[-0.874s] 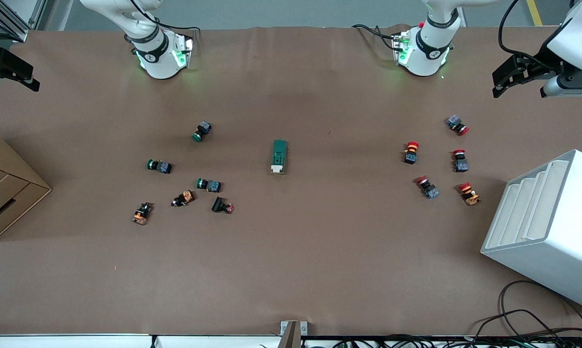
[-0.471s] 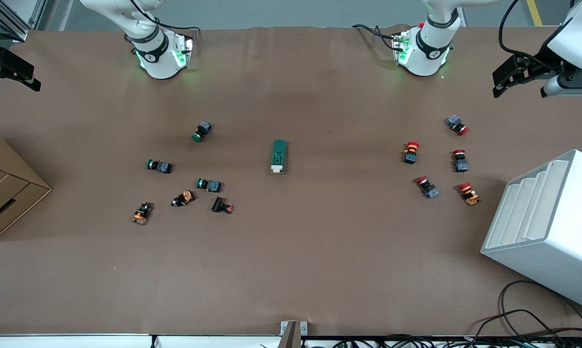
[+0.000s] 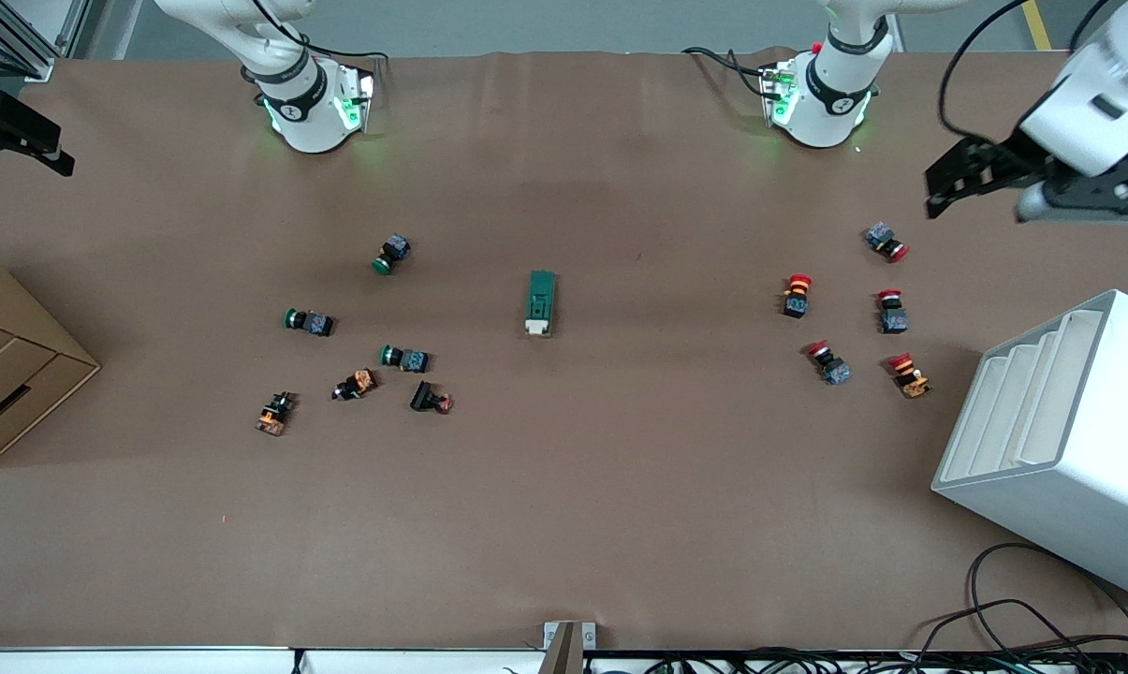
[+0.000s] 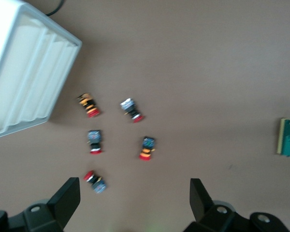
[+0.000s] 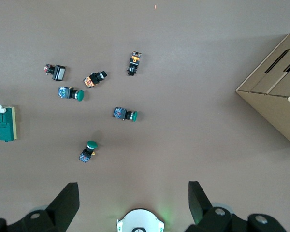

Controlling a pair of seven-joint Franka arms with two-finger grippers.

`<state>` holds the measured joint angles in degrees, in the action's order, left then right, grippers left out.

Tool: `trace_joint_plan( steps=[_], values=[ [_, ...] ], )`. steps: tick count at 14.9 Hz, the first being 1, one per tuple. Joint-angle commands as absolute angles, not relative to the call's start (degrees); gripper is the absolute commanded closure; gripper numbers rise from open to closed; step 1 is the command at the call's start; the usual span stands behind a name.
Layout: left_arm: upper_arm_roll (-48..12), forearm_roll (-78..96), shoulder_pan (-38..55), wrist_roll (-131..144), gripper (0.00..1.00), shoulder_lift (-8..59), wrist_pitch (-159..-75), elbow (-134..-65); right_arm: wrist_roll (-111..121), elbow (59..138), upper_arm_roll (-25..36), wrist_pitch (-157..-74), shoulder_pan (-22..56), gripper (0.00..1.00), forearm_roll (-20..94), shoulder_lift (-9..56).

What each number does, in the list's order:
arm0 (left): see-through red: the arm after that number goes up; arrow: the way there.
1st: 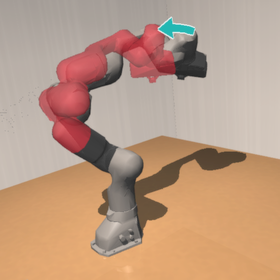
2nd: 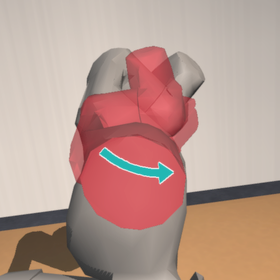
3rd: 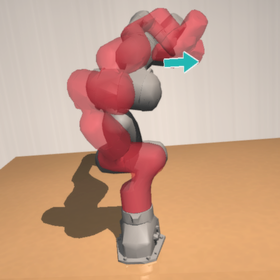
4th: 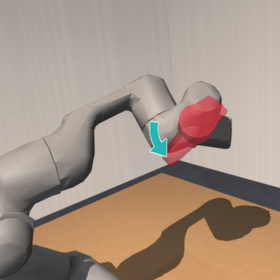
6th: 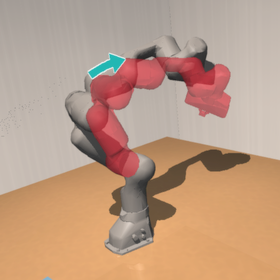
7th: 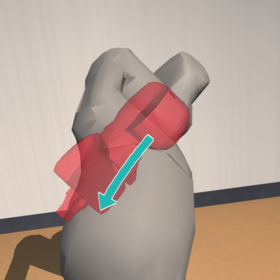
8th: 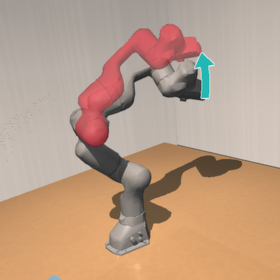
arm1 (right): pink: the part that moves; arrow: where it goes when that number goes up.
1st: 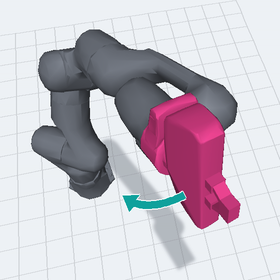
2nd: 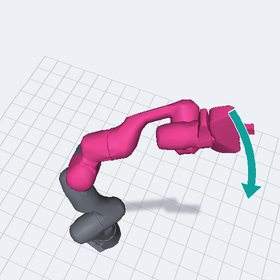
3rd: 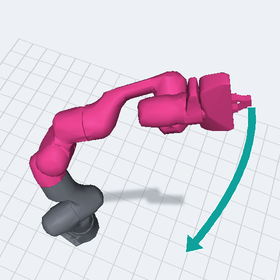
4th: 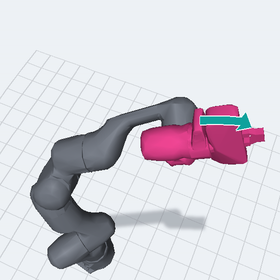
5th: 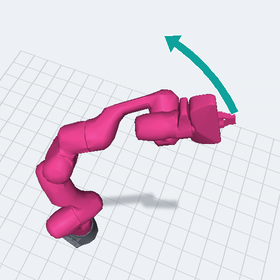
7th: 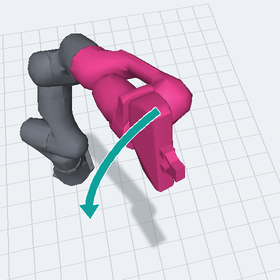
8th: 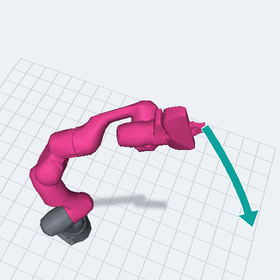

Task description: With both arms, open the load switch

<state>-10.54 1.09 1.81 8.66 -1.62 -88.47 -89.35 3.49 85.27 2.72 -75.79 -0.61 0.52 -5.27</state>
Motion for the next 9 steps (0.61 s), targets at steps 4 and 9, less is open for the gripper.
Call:
trace_joint_plan(
  steps=[4,9],
  values=[
    [-23.9,0.8,3.3,31.1,0.00,7.6,-98.9,-88.6,4.1,85.4,2.0,-78.6,-2.9,0.00,1.0,1.9],
    [-26.6,-9.6,15.6,50.9,0.00,17.7,-109.1,-89.5,3.3,85.3,1.7,-82.1,-2.4,0.00,-1.0,7.8]
  ],
)
